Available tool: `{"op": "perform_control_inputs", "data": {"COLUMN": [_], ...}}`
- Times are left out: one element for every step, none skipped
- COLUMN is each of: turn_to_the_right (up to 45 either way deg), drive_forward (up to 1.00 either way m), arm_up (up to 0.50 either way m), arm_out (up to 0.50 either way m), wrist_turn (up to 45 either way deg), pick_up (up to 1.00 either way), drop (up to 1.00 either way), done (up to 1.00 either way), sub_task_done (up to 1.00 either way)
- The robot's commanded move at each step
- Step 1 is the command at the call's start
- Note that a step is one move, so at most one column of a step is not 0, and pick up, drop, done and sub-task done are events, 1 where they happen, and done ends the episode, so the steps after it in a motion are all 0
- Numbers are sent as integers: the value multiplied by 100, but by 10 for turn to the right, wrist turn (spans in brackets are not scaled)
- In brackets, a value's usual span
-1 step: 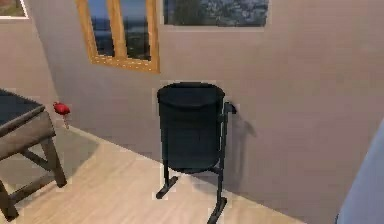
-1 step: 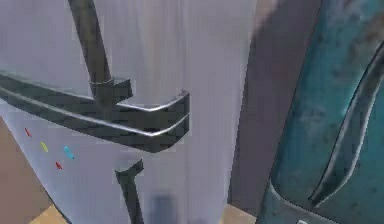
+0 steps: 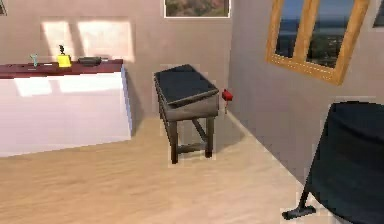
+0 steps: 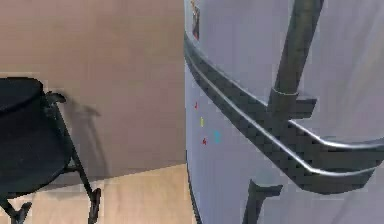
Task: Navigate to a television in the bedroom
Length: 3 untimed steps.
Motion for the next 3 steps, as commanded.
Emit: {"op": "perform_control_inputs", "data": {"turn_to_the_right": [-180,0,-450], "drive_forward": [0,5,0], "arm_up": [0,0,0], "arm_out": [0,0,0], "wrist_turn": [0,0,0], "pick_up": [0,0,0], "drop": [0,0,0], "done": [0,0,0], "sub_task_done": [0,0,0]}}
